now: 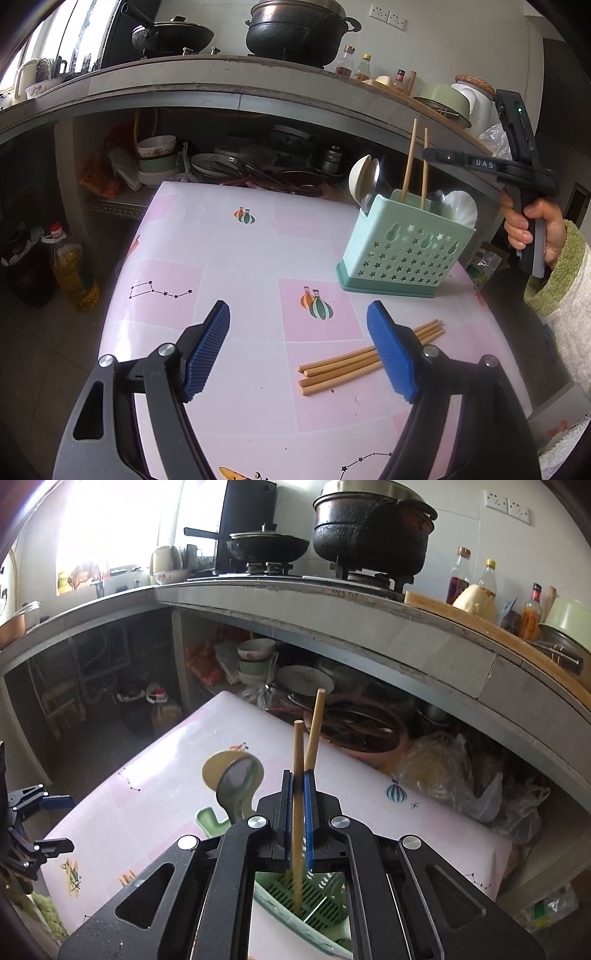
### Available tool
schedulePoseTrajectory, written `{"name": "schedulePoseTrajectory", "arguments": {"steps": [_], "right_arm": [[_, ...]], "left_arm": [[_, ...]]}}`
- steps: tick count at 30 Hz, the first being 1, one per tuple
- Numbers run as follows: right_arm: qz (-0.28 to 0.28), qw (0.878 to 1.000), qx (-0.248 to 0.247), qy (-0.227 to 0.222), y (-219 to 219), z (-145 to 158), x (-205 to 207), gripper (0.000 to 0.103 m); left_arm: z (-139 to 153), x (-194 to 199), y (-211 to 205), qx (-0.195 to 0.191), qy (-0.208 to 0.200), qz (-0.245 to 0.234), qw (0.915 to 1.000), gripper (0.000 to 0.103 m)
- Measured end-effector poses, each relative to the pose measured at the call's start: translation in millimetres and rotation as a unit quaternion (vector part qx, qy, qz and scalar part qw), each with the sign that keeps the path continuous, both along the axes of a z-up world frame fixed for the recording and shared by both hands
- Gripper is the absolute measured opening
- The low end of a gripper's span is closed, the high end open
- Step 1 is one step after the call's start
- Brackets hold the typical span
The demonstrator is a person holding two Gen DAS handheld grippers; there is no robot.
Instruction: Organize utensils
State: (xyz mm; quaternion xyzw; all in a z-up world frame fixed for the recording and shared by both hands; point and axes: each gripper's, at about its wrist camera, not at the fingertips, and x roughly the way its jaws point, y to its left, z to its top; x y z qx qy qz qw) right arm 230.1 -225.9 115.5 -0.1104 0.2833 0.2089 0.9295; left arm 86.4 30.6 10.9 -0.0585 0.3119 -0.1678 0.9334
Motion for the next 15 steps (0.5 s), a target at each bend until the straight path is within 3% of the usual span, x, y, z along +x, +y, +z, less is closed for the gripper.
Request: {"name": "schedulePoseTrajectory", "arguments": {"steps": [5, 8, 10, 15], "right_arm": [[-0.014, 1.000, 0.000, 0.009, -3.1, 2.9, -3.9, 0.004], [-0.032, 0.999, -0.005, 0.007, -3.0, 7.1, -13.2, 0.014], [-0.050, 0.999, -0.007, -0.002, -3.8, 12.5, -28.0, 0.038], [-0.099, 0.994, -0.039, 0.012, 1.2, 8.3, -73.0, 0.067]], "left_arm": [[0.7, -1.5, -4.0, 0.001, 0.002, -0.006, 1.0000, 0.074], [2.6, -4.1, -5.3, 0.001, -0.001, -0.009, 1.0000, 0.074], [2.6, -5.7, -5.7, 0.000, 0.001, -0.010, 0.9999, 0.074], [-2.1, -5.3, -8.8, -0.003, 0.014, -0.018, 0.9997, 0.074]]}}
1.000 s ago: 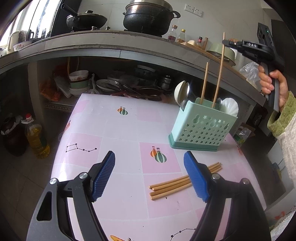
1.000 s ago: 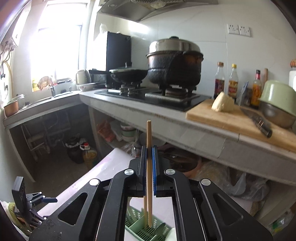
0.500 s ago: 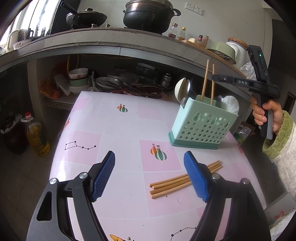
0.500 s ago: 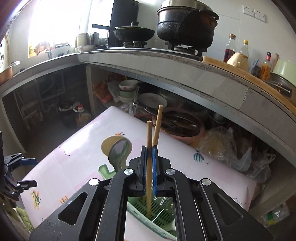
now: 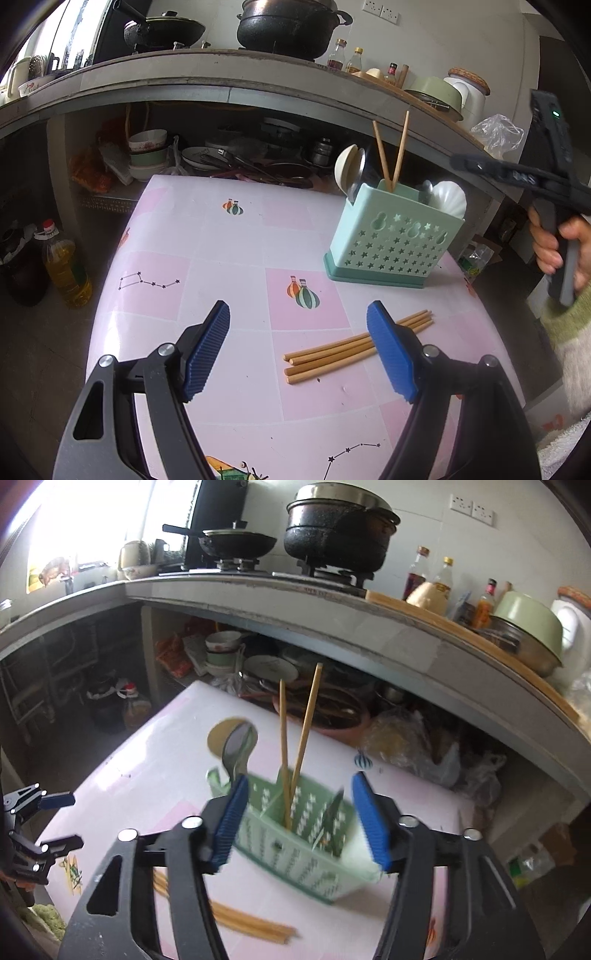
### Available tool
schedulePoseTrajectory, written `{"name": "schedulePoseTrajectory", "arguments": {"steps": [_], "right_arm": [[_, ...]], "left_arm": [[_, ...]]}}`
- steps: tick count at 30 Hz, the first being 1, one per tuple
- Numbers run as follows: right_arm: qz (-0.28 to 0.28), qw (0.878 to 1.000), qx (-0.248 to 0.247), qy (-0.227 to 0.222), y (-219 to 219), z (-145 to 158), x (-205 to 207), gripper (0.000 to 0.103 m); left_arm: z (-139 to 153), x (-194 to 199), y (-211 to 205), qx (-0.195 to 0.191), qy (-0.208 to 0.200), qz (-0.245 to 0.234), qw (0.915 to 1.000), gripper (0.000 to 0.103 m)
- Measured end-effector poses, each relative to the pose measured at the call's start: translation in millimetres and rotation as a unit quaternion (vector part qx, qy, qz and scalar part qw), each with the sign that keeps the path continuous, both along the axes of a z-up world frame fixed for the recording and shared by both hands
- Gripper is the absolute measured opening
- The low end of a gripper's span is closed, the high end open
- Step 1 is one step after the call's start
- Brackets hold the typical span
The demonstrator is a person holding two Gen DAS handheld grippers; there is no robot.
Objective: Organize utensils
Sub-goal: 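Withdraw the open right tool from the holder toward the chopstick pile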
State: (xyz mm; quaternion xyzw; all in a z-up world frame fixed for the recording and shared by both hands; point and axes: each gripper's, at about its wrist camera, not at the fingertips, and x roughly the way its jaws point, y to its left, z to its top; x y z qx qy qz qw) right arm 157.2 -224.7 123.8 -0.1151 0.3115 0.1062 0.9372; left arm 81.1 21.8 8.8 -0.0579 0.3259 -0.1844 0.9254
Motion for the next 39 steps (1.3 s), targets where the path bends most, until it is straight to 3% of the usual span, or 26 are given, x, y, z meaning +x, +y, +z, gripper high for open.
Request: {"name": "schedulePoseTrajectory", "arguments": {"steps": [4, 6, 10, 14, 20, 33, 39], "right_arm": [[-0.047, 0.997, -0.001, 0.060, 3.6, -30.0, -29.9, 0.082], [-0.071, 0.990, 0.012, 0.122, 4.6, -55.7, -42.3, 0.083], [-0.127, 0.973, 0.003, 0.191, 5.9, -94.3, -64.8, 0.087], [-0.161, 0.957, 0.029, 0.238, 2.3, -111.7, -79.0, 0.087], [-0.179, 0.950, 0.026, 0.254, 2.8, -116.5, -83.9, 0.087], [-0.164, 0.951, 0.033, 0.259, 12.7, -117.0, -78.8, 0.088], [-0.164, 0.951, 0.036, 0.260, 12.9, -117.1, -78.3, 0.088]], "left_arm": [[-3.0, 1.9, -5.2, 0.003, 0.009, -0.010, 0.9999, 0.075], [-3.6, 3.2, -7.1, 0.002, 0.014, -0.013, 0.9998, 0.075], [-5.6, 6.5, -12.6, 0.009, 0.024, -0.017, 0.9995, 0.075], [-7.8, 9.7, -18.5, 0.015, 0.036, -0.022, 0.9990, 0.075], [-11.6, 12.3, -27.5, 0.022, 0.048, -0.028, 0.9982, 0.075], [-13.8, 16.4, -27.3, 0.049, 0.070, -0.003, 0.9964, 0.077], [-15.1, 20.8, -28.1, 0.099, 0.083, 0.029, 0.9912, 0.078]]}}
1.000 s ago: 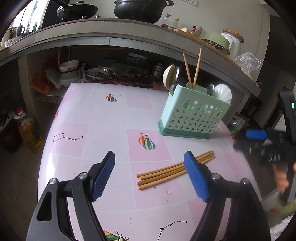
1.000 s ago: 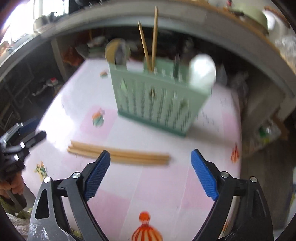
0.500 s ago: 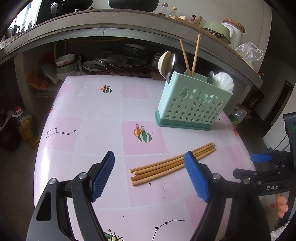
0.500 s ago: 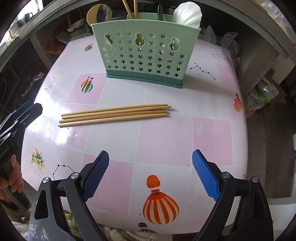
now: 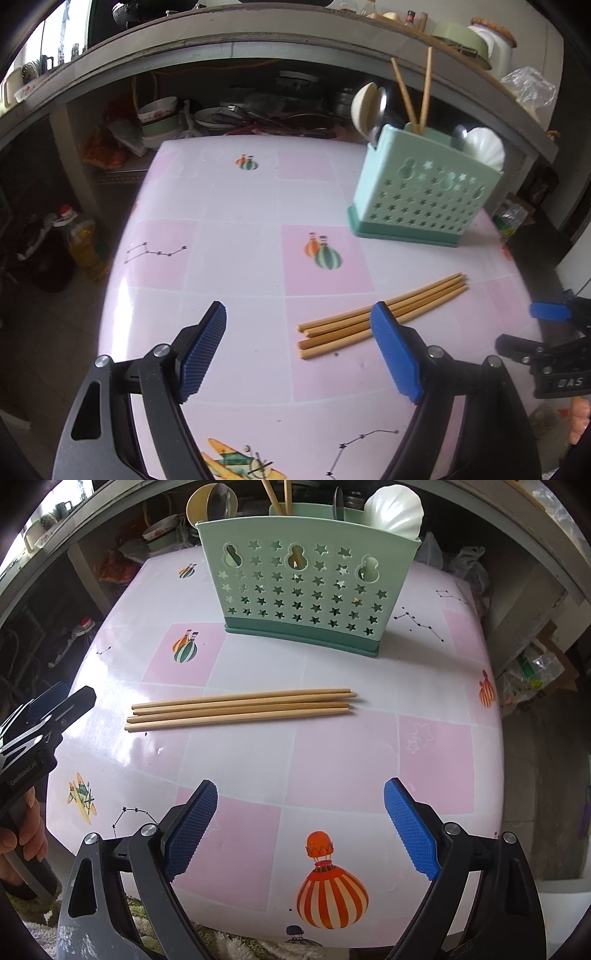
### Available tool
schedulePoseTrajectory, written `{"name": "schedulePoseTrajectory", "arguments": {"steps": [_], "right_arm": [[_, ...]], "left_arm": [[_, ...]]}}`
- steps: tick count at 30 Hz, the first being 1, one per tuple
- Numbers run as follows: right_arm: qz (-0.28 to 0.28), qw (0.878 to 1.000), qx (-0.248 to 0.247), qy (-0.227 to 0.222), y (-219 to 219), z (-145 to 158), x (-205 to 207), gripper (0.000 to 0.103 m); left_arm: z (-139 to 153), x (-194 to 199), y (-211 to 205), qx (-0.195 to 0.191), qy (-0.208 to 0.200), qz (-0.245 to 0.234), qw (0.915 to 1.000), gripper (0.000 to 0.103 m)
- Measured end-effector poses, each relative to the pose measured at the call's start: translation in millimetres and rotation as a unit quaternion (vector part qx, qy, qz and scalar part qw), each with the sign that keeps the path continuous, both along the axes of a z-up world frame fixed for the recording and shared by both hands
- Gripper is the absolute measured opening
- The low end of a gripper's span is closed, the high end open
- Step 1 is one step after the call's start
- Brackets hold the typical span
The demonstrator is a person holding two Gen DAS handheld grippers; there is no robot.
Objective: Organize utensils
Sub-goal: 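Withdraw the open right tool from the holder toward the chopstick pile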
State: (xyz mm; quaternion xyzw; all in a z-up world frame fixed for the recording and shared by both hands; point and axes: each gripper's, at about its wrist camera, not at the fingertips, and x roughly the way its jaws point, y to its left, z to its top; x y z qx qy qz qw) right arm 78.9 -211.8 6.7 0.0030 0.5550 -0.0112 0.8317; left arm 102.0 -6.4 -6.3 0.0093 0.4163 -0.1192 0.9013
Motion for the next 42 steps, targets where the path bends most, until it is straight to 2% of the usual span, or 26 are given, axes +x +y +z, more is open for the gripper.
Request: {"name": "schedulePoseTrajectory", "arguments": {"steps": [3, 7, 11, 22, 31, 38, 42], "right_arm": [[-0.001, 1.000, 0.002, 0.000, -0.2, -0.1, 0.1, 0.088], [-0.004, 1.000, 0.006, -0.008, -0.8, 1.4, 0.5, 0.088], [-0.001, 1.000, 0.008, -0.016, 2.6, 4.4, 2.8, 0.088], [-0.004, 0.999, -0.005, -0.051, 8.7, 11.3, 4.9, 0.090], [-0.037, 0.993, -0.037, -0.104, -7.9, 16.4, 7.3, 0.095], [-0.050, 0.977, -0.029, -0.207, -18.3, 35.7, -1.9, 0.095], [-0.036, 0.972, -0.034, -0.230, -19.0, 39.4, -2.2, 0.095]], "left_arm": [[-3.3, 3.8, -0.2, 0.024, 0.013, 0.016, 0.9995, 0.080], [-7.1, 7.0, 1.7, 0.037, 0.032, 0.036, 0.9981, 0.080], [-7.8, 6.6, 0.1, 0.055, 0.036, 0.044, 0.9969, 0.081], [-11.5, 10.4, -8.1, 0.064, 0.063, 0.046, 0.9949, 0.083], [-9.3, 13.3, -13.4, 0.081, 0.057, 0.049, 0.9939, 0.084], [-12.0, 14.9, -21.6, 0.097, 0.058, 0.044, 0.9926, 0.085], [-13.2, 16.1, -27.8, 0.105, 0.058, 0.038, 0.9921, 0.085]]}}
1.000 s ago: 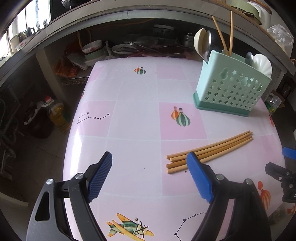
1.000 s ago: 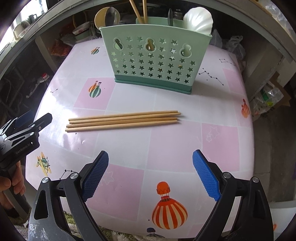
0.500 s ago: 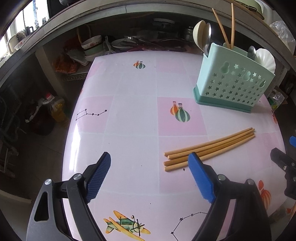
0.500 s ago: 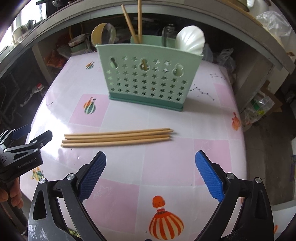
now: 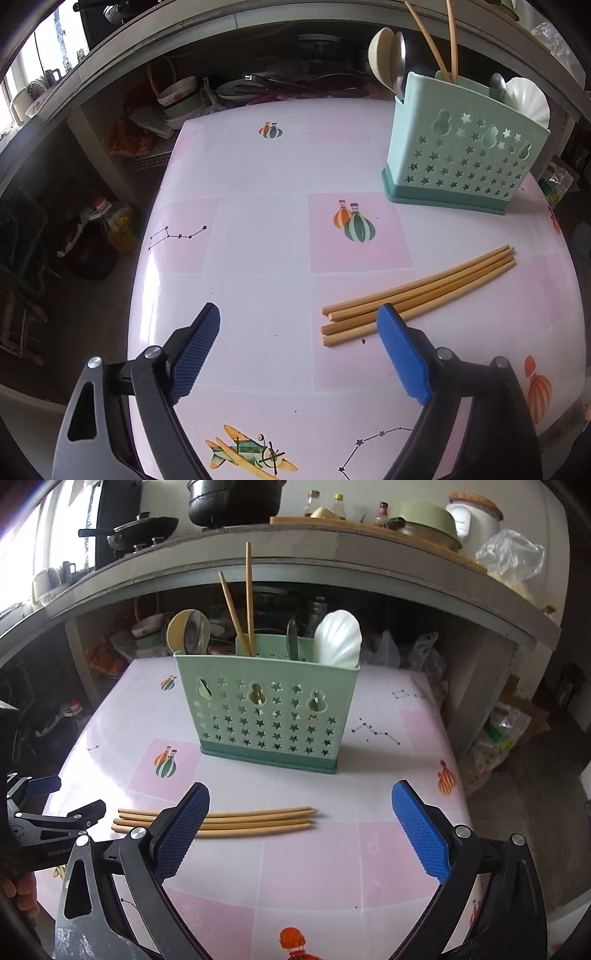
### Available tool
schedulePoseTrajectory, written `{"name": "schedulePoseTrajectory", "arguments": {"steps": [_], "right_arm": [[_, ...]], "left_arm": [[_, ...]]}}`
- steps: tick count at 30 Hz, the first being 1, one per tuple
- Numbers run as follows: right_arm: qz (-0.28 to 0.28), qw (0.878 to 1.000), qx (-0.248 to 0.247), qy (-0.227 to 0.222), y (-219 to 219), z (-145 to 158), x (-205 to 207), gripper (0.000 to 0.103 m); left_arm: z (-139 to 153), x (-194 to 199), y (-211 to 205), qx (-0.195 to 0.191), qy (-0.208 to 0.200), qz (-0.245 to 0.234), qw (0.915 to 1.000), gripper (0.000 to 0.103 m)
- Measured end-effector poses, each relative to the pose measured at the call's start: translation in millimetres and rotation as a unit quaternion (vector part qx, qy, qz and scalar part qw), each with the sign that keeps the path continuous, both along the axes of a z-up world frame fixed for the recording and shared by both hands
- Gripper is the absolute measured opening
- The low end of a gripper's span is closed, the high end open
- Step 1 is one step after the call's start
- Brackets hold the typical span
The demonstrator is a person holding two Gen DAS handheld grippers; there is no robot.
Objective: Organize utensils
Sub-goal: 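Withdraw the open right tool from the holder toward the chopstick pile, then close the left tool on one wooden chopstick from the pile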
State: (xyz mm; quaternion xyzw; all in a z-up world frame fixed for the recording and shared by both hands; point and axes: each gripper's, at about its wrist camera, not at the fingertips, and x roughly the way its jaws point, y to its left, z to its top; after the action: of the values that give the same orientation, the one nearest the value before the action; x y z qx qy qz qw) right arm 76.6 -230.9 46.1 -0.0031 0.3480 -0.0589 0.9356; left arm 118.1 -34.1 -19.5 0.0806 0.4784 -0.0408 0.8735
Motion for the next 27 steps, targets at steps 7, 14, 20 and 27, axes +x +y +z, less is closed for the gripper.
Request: {"name": "schedulePoseTrajectory", "arguments": {"steps": [7, 14, 20, 27], "right_arm": [[-0.001, 0.999, -0.004, -0.040, -6.3, -3.9, -7.4, 0.095], [0.001, 0.998, 0.061, -0.022, -31.7, -19.3, -4.0, 0.095], [0.003, 0.992, 0.127, 0.011, -52.6, -28.9, -1.6, 0.095], [0.029, 0.986, 0.159, 0.041, -55.7, -42.2, 0.1, 0.087]], "left_arm": [[-2.3, -1.4, -14.4, 0.014, -0.026, -0.033, 0.9990, 0.090], [-5.9, -5.0, -32.8, -0.040, -0.038, -0.109, 0.9925, 0.097], [-10.5, -8.0, -57.6, -0.058, -0.049, -0.168, 0.9828, 0.097], [-21.0, -18.6, -93.2, -0.027, -0.075, -0.256, 0.9634, 0.090]]}}
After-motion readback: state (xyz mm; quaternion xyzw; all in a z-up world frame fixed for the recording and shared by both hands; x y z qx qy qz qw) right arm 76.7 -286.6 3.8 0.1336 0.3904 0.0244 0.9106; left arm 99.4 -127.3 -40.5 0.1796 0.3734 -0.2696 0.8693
